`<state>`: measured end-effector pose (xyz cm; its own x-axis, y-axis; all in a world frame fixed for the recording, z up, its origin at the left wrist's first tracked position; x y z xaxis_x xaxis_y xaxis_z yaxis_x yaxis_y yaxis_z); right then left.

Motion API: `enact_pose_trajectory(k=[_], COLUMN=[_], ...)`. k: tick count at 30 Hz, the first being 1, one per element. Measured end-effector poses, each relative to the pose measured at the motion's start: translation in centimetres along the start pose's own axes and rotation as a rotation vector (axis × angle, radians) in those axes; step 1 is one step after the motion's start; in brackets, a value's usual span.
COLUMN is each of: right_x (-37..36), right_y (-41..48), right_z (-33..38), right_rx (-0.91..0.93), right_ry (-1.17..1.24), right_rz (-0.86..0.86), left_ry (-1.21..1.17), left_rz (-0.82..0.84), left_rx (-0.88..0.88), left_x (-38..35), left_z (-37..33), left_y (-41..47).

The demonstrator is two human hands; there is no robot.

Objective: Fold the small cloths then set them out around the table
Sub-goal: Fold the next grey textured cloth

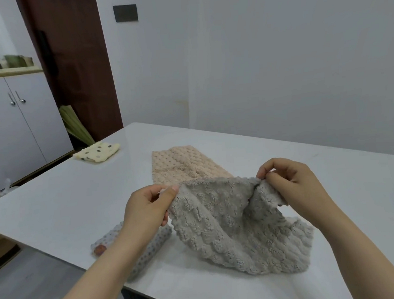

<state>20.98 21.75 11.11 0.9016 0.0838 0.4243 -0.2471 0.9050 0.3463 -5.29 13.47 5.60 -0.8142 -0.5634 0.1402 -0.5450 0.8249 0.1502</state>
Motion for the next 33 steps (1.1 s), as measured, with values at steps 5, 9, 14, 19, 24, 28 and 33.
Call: enact_pose_trajectory(k=[5, 9, 14, 19, 24, 28, 33], right_x=[-0.4, -0.1, 1.6, 1.4, -0.2, -1.0, 0.0], right_y=[-0.5, -0.7, -1.6, -3.6, -5.0, -5.0, -5.4], right_z=[0.9, 0.9, 0.2, 0.4, -0.5, -0.4, 0.5], right_rx=[0.028, 0.030, -0.045, -0.050, -0.141, -0.168, -0.121], right_ry=[-0.040, -0.008, 0.171, 0.299, 0.314, 0.301, 0.225], right_rz=[0.017, -0.050, -0.288, -0.351, -0.266, -0.223, -0.295], left_ry=[-0.144, -0.199, -0.293, -0.341, -0.472, -0.550, -0.559], left_rz=[-0.066, -0.080, -0.151, -0.241, -0.201, -0.131, -0.115], left_rx=[0.021, 0.035, 0.138, 0.211, 0.242, 0.238, 0.202], left_x=[0.4, 0.5, 1.6, 2.4, 1.5, 0.6, 0.4], left_z=[-0.5, -0.8, 0.3, 2.0, 1.9, 1.2, 0.2], left_y=[-1.0, -1.9, -2.4, -3.1, -4.1, -4.7, -5.2])
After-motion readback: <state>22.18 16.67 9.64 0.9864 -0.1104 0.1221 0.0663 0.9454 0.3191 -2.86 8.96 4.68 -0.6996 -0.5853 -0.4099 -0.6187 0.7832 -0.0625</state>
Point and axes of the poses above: each hand's wrist, its own y-axis towards the middle knuckle, its own x-axis out of the back of the hand, z = x × y, the point moved 9 cm from there along y, towards the middle knuckle, and after that the axes turned 5 degrees about -z, right-handed, at the moved point
